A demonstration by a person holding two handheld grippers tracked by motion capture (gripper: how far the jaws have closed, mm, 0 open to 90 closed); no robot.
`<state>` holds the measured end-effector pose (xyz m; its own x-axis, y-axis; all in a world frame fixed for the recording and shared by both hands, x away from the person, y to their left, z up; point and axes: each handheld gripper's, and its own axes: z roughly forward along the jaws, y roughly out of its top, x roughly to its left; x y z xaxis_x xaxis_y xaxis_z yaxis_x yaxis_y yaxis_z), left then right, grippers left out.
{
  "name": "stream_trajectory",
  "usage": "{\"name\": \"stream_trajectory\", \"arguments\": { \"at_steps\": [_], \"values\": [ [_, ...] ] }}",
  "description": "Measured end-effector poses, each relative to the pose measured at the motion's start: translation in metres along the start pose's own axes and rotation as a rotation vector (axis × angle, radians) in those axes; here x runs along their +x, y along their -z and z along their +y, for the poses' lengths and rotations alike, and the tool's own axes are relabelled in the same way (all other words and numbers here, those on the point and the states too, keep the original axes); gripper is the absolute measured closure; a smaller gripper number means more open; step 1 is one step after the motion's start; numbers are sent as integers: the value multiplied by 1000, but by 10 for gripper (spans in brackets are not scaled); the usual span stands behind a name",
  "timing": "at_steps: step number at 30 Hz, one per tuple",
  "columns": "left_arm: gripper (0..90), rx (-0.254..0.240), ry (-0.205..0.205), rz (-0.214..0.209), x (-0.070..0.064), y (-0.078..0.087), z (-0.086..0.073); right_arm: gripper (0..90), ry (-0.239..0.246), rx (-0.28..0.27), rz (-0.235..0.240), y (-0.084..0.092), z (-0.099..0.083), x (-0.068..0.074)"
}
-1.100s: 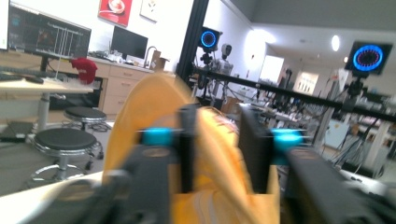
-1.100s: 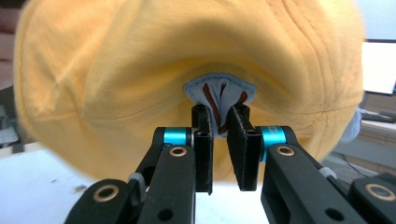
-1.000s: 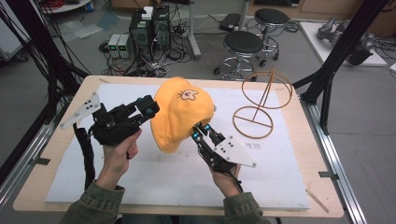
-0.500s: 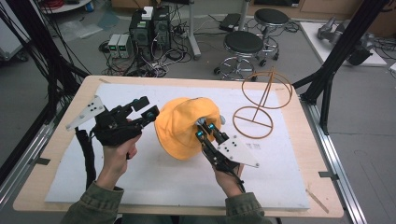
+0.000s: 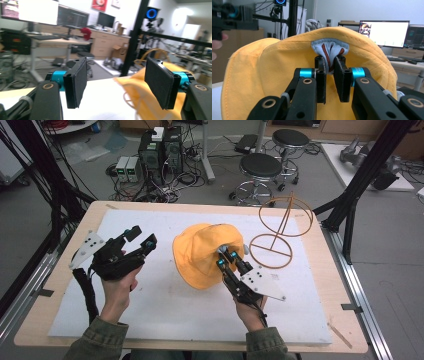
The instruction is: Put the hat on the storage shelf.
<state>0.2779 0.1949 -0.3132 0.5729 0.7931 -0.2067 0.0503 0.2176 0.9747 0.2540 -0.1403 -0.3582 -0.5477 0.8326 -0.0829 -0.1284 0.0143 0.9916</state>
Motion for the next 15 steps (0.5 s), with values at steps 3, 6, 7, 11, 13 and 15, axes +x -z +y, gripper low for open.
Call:
{"name": "stream_trajectory", "arguments": {
  "at_steps": [3,6,7,11,13,15],
  "values": [
    [341,8,-24,32,2,4,-4,808,-2,0,-7,2,1,-2],
    [330,8,-44,51,4,8,-7,808,-1,1,-15,4,1,-4],
    [327,7,-48,60,5,10,-8,808,0,3,-15,5,1,-4],
    [314,13,-68,100,10,15,-11,807,-1,2,-23,8,0,-6],
    [309,19,-86,136,13,18,-14,805,0,1,-28,10,0,-7],
    [307,22,-98,163,16,21,-17,804,18,0,-37,12,0,-8]
  ]
}}
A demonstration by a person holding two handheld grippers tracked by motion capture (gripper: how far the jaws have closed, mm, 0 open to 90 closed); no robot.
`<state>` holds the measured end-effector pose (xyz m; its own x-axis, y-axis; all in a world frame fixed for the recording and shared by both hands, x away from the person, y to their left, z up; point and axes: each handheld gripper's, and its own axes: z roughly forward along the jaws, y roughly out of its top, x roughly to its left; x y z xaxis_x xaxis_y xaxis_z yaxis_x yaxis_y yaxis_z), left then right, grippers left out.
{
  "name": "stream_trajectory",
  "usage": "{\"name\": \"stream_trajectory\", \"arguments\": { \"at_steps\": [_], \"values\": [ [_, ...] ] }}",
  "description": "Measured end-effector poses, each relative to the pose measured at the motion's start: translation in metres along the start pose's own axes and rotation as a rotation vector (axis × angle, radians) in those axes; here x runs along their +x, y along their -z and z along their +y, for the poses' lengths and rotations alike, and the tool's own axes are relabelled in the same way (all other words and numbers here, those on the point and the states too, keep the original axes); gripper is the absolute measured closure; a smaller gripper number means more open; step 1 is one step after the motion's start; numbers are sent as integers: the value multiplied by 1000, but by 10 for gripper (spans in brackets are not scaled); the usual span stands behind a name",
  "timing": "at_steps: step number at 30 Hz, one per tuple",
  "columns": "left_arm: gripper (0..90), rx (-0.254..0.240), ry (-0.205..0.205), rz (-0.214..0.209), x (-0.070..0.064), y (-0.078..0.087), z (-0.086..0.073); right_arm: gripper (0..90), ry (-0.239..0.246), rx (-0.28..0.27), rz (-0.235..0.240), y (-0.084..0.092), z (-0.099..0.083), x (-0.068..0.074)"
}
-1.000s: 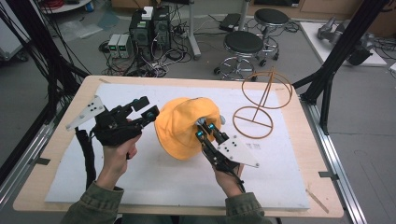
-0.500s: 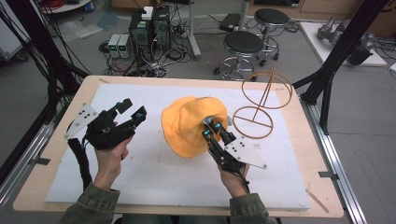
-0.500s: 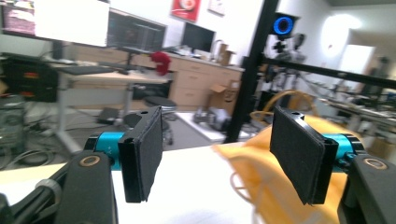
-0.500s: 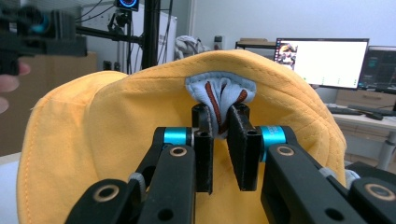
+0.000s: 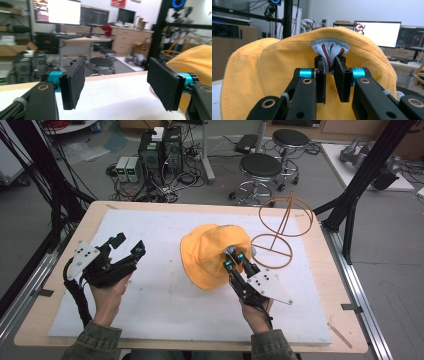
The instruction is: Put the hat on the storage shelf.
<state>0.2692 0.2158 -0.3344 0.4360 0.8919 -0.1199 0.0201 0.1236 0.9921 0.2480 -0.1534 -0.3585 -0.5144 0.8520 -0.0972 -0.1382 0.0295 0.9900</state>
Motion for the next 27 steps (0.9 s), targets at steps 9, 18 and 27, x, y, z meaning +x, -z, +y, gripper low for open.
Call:
{"name": "stream_trajectory", "arguments": {
  "at_steps": [9,18,27],
  "values": [
    [290,17,5,65,15,10,-14,803,5,-9,-29,10,1,-5],
    [271,21,-40,163,31,19,-31,802,5,-7,-59,23,0,-13],
    [267,55,-33,222,46,24,-49,802,13,-32,-105,43,5,-28]
  ]
}}
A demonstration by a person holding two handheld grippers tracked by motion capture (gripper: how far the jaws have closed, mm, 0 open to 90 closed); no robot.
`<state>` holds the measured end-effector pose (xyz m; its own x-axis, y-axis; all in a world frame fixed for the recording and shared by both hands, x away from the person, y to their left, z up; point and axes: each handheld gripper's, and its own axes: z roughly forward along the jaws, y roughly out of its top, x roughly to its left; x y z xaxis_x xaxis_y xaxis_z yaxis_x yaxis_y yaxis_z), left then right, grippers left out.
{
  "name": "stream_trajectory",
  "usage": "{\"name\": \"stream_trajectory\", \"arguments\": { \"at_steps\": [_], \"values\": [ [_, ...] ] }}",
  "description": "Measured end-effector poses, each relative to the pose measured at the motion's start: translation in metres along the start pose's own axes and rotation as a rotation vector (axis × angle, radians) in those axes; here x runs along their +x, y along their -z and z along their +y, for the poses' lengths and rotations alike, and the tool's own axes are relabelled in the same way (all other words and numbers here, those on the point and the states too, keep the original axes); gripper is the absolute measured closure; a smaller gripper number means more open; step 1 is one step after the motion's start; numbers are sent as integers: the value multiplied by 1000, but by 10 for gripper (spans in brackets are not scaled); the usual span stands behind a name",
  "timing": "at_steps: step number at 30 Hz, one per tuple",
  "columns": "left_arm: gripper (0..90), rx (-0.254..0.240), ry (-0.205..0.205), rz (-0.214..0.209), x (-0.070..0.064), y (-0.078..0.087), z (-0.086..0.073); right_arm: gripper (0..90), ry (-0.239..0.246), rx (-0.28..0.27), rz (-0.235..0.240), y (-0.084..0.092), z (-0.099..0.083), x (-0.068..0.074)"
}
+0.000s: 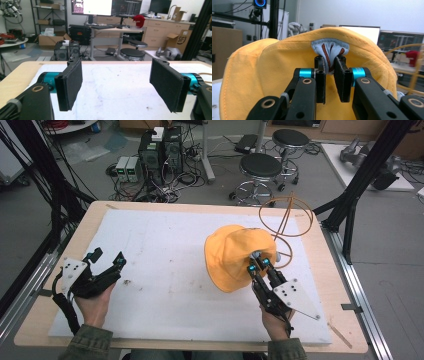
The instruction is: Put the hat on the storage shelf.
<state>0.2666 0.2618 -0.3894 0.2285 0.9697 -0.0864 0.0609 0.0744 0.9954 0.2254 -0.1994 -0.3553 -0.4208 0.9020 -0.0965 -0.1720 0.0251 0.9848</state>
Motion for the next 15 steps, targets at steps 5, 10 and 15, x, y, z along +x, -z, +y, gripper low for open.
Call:
{"name": "stream_trajectory", "arguments": {
  "at_steps": [5,10,15],
  "values": [
    [267,26,-6,27,6,2,-12,802,-2,-27,-33,11,8,-11],
    [267,53,6,43,12,3,-23,802,8,-68,-66,23,23,-23],
    [267,71,-19,36,11,4,-29,801,27,-83,-75,26,36,-29]
  ]
}}
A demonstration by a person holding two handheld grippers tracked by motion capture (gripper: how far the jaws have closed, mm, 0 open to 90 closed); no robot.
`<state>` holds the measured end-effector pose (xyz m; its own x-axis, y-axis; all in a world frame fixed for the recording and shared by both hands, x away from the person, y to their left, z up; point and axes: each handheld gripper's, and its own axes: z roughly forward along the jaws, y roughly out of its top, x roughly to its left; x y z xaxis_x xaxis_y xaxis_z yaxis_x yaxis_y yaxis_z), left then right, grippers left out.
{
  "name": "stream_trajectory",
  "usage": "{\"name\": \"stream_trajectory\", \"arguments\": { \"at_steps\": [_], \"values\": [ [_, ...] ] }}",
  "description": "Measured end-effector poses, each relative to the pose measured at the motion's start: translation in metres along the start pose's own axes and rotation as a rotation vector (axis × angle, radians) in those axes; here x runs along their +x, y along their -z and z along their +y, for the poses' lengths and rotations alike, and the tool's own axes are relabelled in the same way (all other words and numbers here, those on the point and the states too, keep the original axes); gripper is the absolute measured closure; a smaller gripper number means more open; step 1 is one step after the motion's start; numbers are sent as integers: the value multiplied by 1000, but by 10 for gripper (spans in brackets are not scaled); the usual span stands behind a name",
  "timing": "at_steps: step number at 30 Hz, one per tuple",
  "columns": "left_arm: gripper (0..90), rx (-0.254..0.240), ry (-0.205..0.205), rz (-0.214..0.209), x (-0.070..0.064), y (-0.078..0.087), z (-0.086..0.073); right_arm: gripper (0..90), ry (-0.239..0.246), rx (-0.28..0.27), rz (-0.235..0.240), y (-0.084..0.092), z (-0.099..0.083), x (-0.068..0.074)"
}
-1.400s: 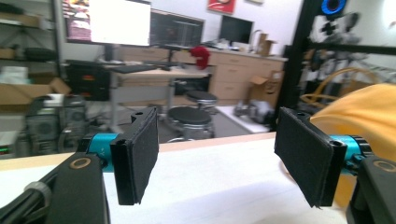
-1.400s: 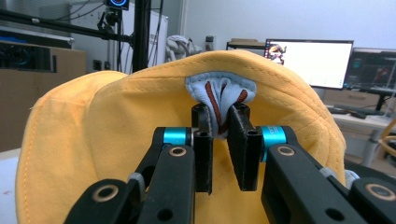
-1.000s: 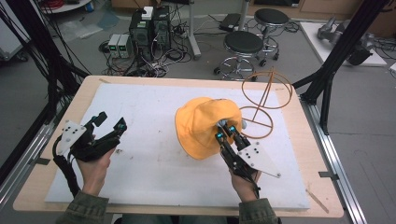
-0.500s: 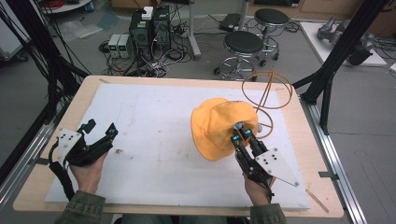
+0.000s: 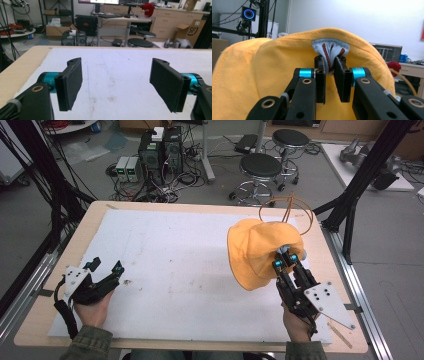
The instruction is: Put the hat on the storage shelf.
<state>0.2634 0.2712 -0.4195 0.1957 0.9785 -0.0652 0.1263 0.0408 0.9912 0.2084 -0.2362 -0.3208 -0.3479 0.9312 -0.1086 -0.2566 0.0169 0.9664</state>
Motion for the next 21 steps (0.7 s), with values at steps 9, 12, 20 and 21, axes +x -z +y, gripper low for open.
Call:
{"name": "stream_trajectory", "arguments": {
  "at_steps": [9,12,20,21],
  "values": [
    [264,0,6,26,6,5,-12,801,45,-37,-2,-3,27,-7],
    [252,-18,3,50,6,7,-13,801,36,-42,-3,-8,33,-10],
    [247,-3,-1,48,5,6,-16,801,42,-70,-29,-20,49,-18],
    [249,-3,-1,45,5,6,-16,801,45,-75,-33,-21,51,-19]
  ]
}}
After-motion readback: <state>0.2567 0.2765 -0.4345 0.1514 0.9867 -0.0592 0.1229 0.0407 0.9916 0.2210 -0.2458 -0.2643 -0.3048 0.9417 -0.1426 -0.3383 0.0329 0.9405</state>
